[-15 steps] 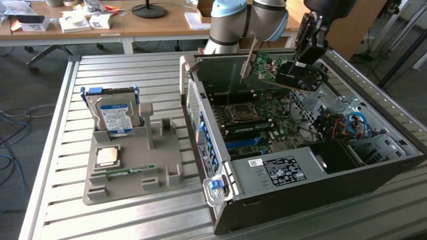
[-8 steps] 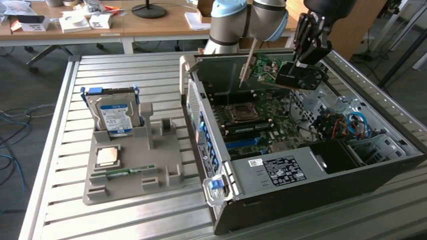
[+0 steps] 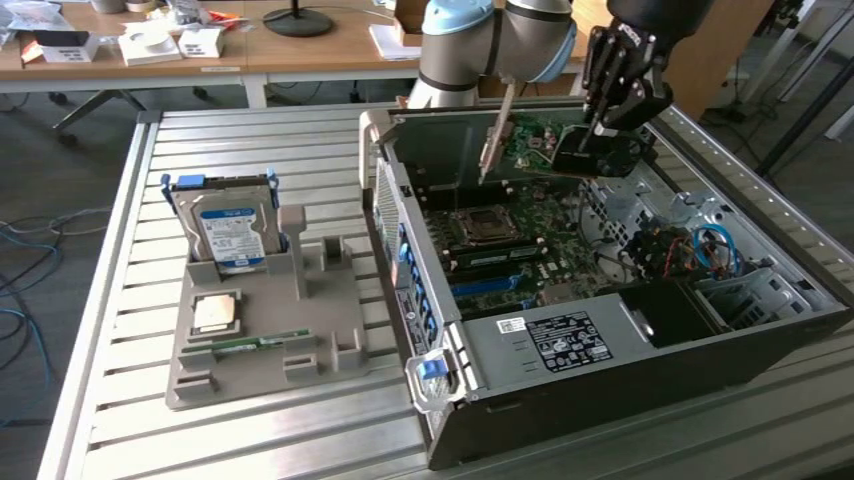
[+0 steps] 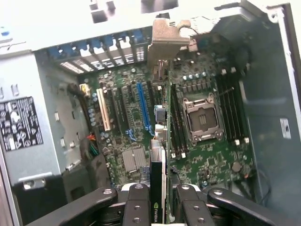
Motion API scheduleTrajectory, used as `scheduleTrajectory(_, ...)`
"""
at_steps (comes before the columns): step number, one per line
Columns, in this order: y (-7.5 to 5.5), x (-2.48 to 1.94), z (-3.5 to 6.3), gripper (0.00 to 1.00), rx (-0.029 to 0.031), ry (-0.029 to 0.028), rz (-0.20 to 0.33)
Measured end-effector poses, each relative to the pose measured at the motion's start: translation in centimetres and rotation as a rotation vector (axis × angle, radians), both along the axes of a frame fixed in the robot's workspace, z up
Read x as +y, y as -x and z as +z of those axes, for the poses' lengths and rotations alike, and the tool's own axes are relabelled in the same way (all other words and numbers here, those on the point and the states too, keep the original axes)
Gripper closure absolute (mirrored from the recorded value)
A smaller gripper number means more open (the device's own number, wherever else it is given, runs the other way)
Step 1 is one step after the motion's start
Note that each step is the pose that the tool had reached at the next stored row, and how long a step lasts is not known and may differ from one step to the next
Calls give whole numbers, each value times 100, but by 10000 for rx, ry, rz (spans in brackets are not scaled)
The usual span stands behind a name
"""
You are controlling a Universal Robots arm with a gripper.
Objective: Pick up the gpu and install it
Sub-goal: 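Insert the gpu into the slot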
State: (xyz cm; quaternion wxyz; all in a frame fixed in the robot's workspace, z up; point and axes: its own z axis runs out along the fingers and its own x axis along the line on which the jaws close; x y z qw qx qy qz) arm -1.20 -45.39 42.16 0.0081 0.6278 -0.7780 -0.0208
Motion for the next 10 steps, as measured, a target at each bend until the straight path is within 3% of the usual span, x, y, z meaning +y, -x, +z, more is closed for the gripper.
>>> scheduleTrajectory(10, 0, 1, -14, 74, 0, 1, 1810)
